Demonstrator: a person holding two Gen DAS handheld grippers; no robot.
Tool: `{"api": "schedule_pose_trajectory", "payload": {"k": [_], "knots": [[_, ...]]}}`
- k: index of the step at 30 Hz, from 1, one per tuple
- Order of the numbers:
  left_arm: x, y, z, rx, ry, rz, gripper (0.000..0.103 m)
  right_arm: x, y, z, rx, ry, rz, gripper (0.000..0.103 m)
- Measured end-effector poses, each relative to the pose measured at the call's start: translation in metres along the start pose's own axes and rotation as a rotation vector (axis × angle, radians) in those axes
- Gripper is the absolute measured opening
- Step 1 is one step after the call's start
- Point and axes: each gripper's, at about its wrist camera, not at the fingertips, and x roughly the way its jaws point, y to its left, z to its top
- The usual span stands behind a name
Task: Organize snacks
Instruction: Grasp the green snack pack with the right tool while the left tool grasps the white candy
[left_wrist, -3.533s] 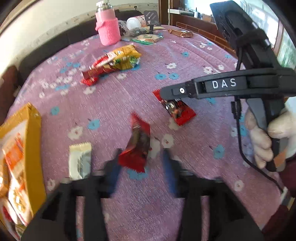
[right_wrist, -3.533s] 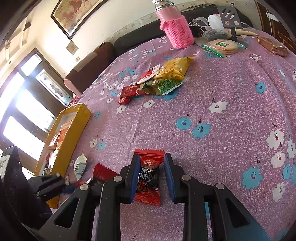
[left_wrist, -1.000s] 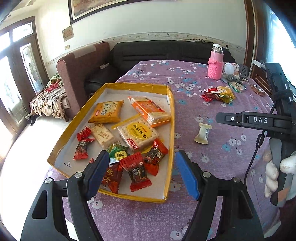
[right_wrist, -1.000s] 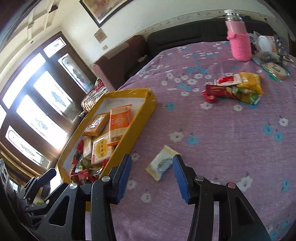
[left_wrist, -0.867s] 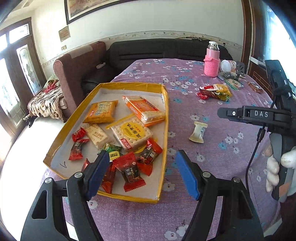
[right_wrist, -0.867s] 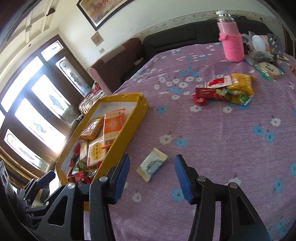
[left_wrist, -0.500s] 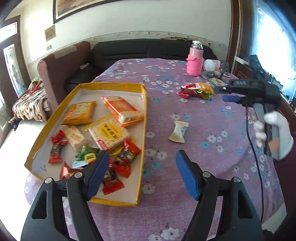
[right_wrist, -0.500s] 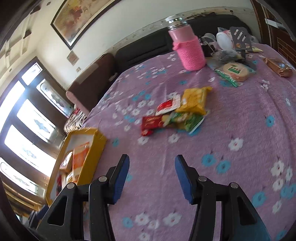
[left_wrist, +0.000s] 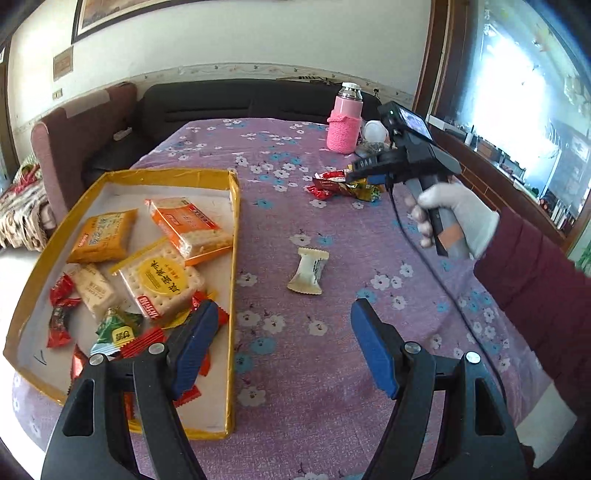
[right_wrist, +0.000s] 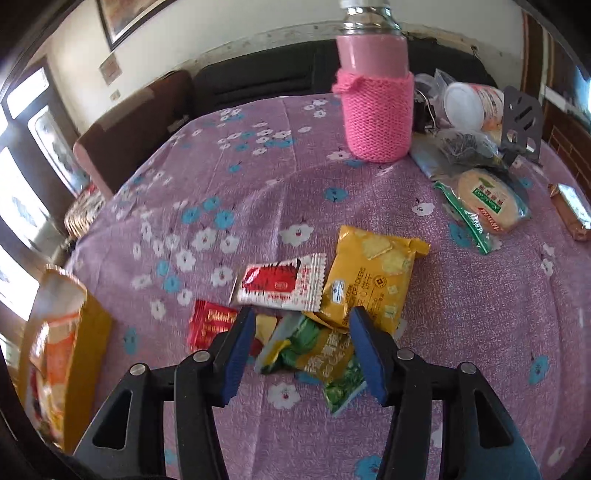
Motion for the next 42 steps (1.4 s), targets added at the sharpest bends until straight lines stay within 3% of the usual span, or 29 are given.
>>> {"api": "schedule_pose_trajectory", "payload": {"k": [1,4,6,8,9,10,11,12,13,14,16,22,24,26,28,32,37,38,40,42], "knots": [[0.001,0.002,0.001,-0.016,0.004,-0.011,0.074,-0.002,0.003,-0.006,-0.017,0.021,-0.022,0.035],[0.002,0.002,0.000,-0.031,0.011,-0.018,0.074,-0.022,0.001,-0.024,-0.044,0.032,0.001,0.030],[0.003,-0.001,0.000,-0.026,0.017,-0.009,0.074,-0.031,-0.003,-0.035,-0.027,0.097,0.099,0.017],[0.002,-0.004,-0.001,-0.027,0.015,-0.012,0.074,-0.039,-0.009,-0.048,-0.011,0.186,0.209,0.017],[0.001,-0.006,0.000,-0.026,0.013,-0.013,0.074,-0.049,-0.013,-0.054,-0.014,0.161,0.211,0.019],[0.001,-0.008,0.000,-0.025,0.014,-0.013,0.074,-0.059,-0.017,-0.057,-0.017,0.119,0.192,0.023],[0.003,-0.010,0.001,-0.025,0.018,-0.013,0.074,-0.068,-0.020,-0.060,-0.020,0.057,0.167,0.034],[0.004,-0.012,0.001,-0.023,0.023,-0.013,0.074,-0.075,-0.023,-0.061,-0.017,0.004,0.156,0.046],[0.006,-0.015,0.001,-0.021,0.029,-0.011,0.074,-0.078,-0.026,-0.060,-0.004,-0.028,0.164,0.070],[0.007,-0.018,0.001,-0.020,0.033,-0.010,0.074,-0.077,-0.028,-0.056,0.009,-0.043,0.169,0.076],[0.007,-0.022,0.000,-0.016,0.037,-0.009,0.074,-0.069,-0.029,-0.047,0.022,-0.072,0.149,0.076],[0.008,-0.024,0.001,-0.015,0.051,0.006,0.074,-0.008,-0.027,-0.020,0.138,0.007,0.147,0.076],[0.011,-0.024,0.002,-0.015,0.057,0.002,0.074,0.000,-0.018,-0.020,0.126,0.013,0.122,0.071],[0.015,-0.025,0.003,-0.012,0.062,-0.015,0.074,0.000,-0.008,-0.024,0.080,-0.011,0.053,0.045],[0.020,-0.027,0.004,-0.009,0.066,-0.043,0.074,-0.005,-0.007,-0.028,0.067,-0.034,0.043,0.041],[0.035,-0.034,0.012,0.021,0.080,-0.072,0.074,-0.019,-0.020,-0.038,0.093,-0.069,0.077,0.040],[0.073,-0.037,0.029,0.027,0.143,-0.095,0.073,-0.049,-0.037,-0.069,0.149,-0.100,0.189,0.040],[0.079,-0.037,0.032,0.025,0.150,-0.096,0.071,-0.052,-0.038,-0.074,0.153,-0.103,0.208,0.040],[0.092,-0.037,0.038,0.040,0.160,-0.097,0.051,-0.057,-0.039,-0.082,0.158,-0.112,0.238,0.040],[0.108,-0.036,0.042,0.060,0.187,-0.054,0.048,-0.059,-0.041,-0.085,0.165,-0.116,0.256,0.040]]}}
